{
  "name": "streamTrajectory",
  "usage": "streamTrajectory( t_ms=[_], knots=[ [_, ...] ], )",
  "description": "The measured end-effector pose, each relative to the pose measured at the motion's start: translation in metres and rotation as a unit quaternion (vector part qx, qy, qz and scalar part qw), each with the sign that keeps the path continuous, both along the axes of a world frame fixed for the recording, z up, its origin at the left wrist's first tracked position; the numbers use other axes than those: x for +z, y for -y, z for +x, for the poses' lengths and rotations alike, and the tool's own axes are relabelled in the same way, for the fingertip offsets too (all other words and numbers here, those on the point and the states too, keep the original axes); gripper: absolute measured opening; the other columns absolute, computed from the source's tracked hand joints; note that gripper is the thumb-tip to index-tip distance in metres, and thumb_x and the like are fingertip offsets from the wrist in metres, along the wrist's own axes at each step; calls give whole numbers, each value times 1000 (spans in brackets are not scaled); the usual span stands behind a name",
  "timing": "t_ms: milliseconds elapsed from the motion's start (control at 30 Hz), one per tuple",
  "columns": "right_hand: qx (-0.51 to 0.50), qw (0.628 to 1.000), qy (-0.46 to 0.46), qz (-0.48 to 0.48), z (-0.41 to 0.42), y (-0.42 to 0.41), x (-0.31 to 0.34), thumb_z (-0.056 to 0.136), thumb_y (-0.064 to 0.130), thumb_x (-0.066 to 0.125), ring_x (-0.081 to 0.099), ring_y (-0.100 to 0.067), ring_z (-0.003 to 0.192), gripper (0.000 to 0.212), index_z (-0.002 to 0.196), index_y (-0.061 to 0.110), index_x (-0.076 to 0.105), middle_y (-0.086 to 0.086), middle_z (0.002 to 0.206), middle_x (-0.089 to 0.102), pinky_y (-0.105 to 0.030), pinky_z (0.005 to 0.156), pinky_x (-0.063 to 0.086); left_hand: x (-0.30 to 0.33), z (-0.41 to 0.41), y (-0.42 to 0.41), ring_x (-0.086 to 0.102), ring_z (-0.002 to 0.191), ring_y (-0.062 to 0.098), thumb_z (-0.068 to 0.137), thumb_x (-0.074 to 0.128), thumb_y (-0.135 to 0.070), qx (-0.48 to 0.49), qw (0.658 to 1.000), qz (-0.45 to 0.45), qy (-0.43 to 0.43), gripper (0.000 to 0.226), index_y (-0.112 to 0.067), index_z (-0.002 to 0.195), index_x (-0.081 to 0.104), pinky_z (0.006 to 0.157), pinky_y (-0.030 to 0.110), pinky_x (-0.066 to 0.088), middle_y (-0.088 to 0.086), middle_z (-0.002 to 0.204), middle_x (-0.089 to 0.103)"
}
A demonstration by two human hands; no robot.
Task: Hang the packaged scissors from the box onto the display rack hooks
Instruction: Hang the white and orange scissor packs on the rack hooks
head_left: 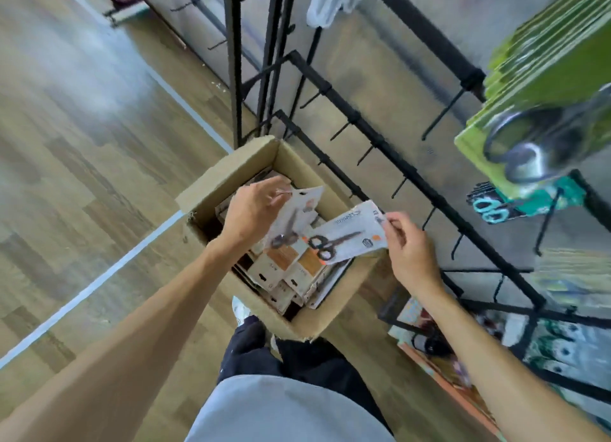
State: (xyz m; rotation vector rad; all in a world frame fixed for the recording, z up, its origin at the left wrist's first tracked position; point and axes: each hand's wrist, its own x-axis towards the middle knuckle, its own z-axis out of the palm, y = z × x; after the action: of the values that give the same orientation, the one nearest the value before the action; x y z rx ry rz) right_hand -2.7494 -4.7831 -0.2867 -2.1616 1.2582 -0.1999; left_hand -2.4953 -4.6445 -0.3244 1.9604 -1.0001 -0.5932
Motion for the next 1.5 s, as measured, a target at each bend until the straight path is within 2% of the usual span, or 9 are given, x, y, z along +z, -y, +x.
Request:
streamTrajectory(
  t_ms=[300, 433, 600, 933, 1067, 1133, 1233, 1400, 1500],
  knots=[
    [-11, 998, 59, -19, -26, -16, 79, 103, 17, 54, 63, 12, 76, 10, 102, 23, 62, 16, 85, 65, -4, 58, 42, 50, -14, -36, 71, 81, 9, 95, 66, -21, -56, 998, 0, -6, 7, -20, 101, 70, 72, 40, 61, -3, 90, 73],
    [-17, 997, 55, -41, -65, -17, 103, 103, 20, 53, 63, 12, 79, 10, 104, 17, 63, 13, 89, 67, -21, 57, 52, 77, -36, -20, 71, 81, 9, 95, 64, -24, -119, 993, 3, 19, 11, -17, 102, 70, 69, 39, 61, -4, 95, 73],
    [-58, 993, 70, -75, -136, -18, 137, 102, 17, 55, 60, 17, 81, 13, 107, 11, 64, 9, 91, 67, -7, 61, 43, 118, -80, 19, 72, 81, 12, 93, 67, -22, -232, 967, -29, 98, 15, -15, 106, 71, 72, 26, 59, 1, 94, 75],
    [-138, 976, 93, -141, -275, -31, 195, 102, 19, 55, 64, -3, 82, 15, 108, 11, 66, 6, 94, 71, -30, 75, 50, 195, -195, 79, 68, 66, 15, 90, 71, -13, -307, 927, -119, 179, 5, -11, 95, 70, 66, 34, 57, -2, 74, 70],
    [-149, 972, 98, -153, -316, -25, 221, 103, 20, 53, 63, 4, 79, 20, 115, 9, 65, 7, 102, 68, -22, 78, 51, 220, -244, 88, 56, 60, -9, 92, 69, -13, -333, 910, -147, 197, 3, -14, 95, 69, 58, 25, 49, -18, 72, 63],
    [-157, 967, 107, -172, -334, -16, 243, 103, 21, 53, 63, 10, 78, 20, 117, 13, 64, 10, 103, 66, -22, 79, 52, 232, -265, 95, 65, 72, 3, 92, 68, -16, -343, 906, -146, 199, 8, -16, 100, 70, 64, 25, 52, -10, 88, 70],
    [-171, 955, 129, -203, -355, 3, 284, 103, 23, 53, 60, 19, 79, 21, 120, 13, 63, 7, 107, 66, -5, 67, 45, 251, -290, 104, 71, 73, 13, 92, 68, -18, -348, 893, -177, 221, 9, -17, 100, 71, 64, 25, 51, -3, 92, 75],
    [-216, 939, 152, -219, -379, 36, 331, 99, 31, 60, 61, -7, 111, 23, 115, 16, 67, 3, 124, 67, -16, 85, 47, 291, -321, 114, 65, 62, 2, 90, 72, -16, -329, 872, -261, 254, 8, -21, 94, 69, 61, 19, 50, -13, 74, 69],
    [-222, 937, 155, -219, -383, 45, 333, 99, 28, 62, 59, -5, 104, 24, 116, 11, 66, -1, 127, 65, -4, 72, 38, 310, -330, 114, 60, 65, -11, 90, 71, -16, -328, 863, -284, 259, 6, -18, 95, 70, 60, 2, 40, -20, 70, 62]
  ],
)
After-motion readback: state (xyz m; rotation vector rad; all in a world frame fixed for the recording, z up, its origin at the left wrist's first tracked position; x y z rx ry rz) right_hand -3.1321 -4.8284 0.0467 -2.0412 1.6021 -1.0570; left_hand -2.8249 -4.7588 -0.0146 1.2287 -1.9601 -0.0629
